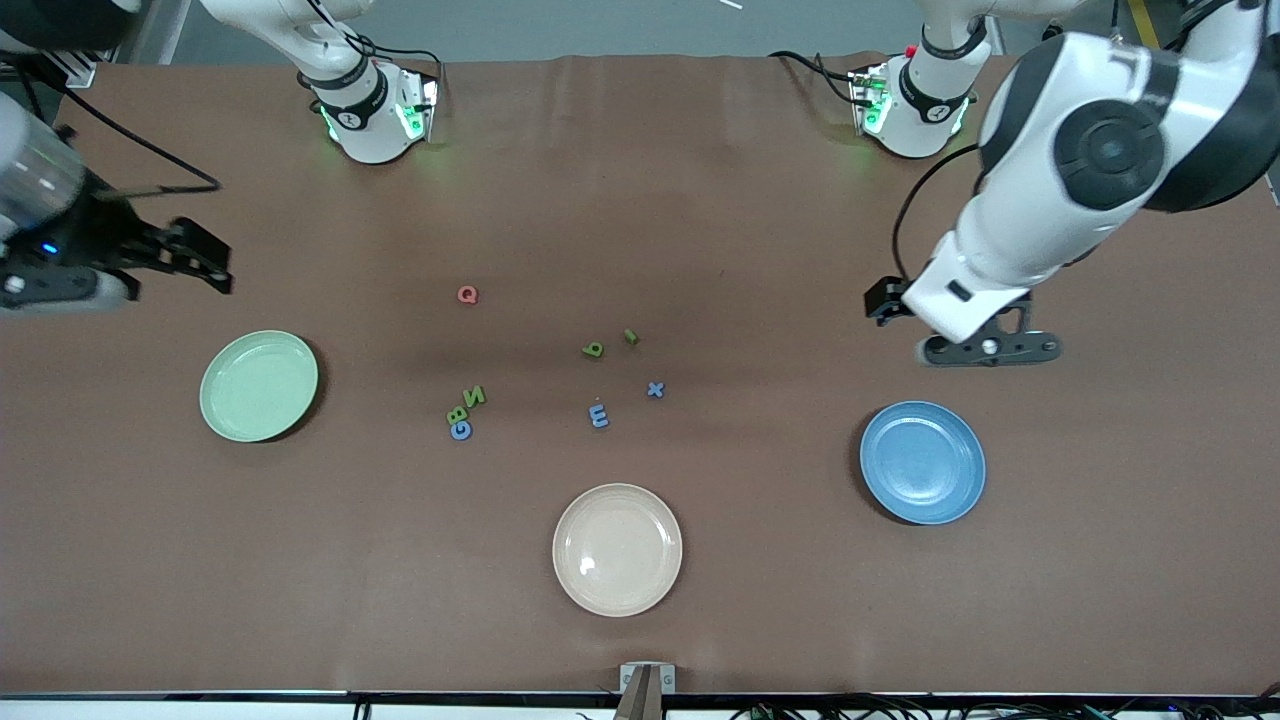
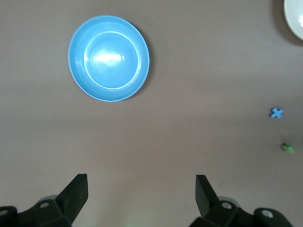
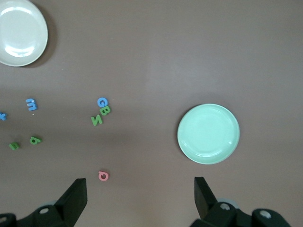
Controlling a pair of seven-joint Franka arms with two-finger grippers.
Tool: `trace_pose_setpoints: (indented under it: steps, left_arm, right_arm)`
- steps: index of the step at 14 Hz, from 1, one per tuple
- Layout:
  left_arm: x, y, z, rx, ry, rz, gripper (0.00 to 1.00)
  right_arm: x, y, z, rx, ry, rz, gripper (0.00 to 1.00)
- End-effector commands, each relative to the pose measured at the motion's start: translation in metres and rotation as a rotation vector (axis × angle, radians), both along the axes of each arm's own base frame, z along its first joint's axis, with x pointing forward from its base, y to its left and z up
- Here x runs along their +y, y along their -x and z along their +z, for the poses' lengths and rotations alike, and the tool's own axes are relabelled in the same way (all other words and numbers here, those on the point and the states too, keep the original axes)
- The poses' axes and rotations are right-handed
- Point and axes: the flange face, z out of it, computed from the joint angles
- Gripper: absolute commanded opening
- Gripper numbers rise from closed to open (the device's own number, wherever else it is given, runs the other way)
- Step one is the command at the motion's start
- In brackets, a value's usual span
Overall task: Sort upper and lower case letters into plates
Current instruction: 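Grasp the blue x with the left gripper while the right gripper grasps G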
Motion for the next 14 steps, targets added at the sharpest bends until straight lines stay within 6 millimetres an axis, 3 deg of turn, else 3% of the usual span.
trace_pose_setpoints:
  steps: [1, 2, 5, 6, 7, 9, 10, 12, 14]
  left_arm:
    - [-0.025, -0.007, -0.028, 0.018, -0.034, -0.030, 1.00]
    - [-0.036, -0.011, -0.045, 0.016, -0.026, -0.042, 1.00]
    - [-0.088, -0.012, -0.100, 0.000, -0.018, -0.108, 1.00]
    - [-0.106, -0.009, -0.113, -0.008, -0.015, -0.092, 1.00]
    - [-0.112, -0.013, -0.130, -0.007, -0.011, -0.056, 1.00]
    - [-0.147, -0.009, -0.163, -0.019, 0.006, -0.042, 0.98]
    - [-0.168, -0.006, -0.179, -0.034, 0.022, -0.049, 0.93]
    - [-0.190, -0.011, -0.205, -0.073, 0.070, -0.043, 0.90]
    - [-0.219, 0.002, -0.221, -0.105, 0.103, -0.057, 0.85]
  right_arm:
    - [0.018, -0.011, -0.019, 0.013, 0.001, 0.024, 1.00]
    - [0.023, -0.018, -0.033, 0.025, 0.001, 0.030, 1.00]
    - [0.036, -0.025, -0.048, 0.013, 0.001, 0.064, 1.00]
    - [0.050, -0.030, -0.067, 0.039, 0.007, 0.082, 1.00]
    - [0.055, -0.033, -0.077, 0.047, 0.016, 0.091, 1.00]
    - [0.068, -0.042, -0.100, 0.041, 0.074, 0.118, 1.00]
    - [0.075, -0.047, -0.117, 0.033, 0.072, 0.126, 1.00]
    - [0.081, -0.056, -0.161, 0.017, 0.059, 0.135, 1.00]
    - [0.097, -0.057, -0.214, -0.012, 0.046, 0.162, 1.00]
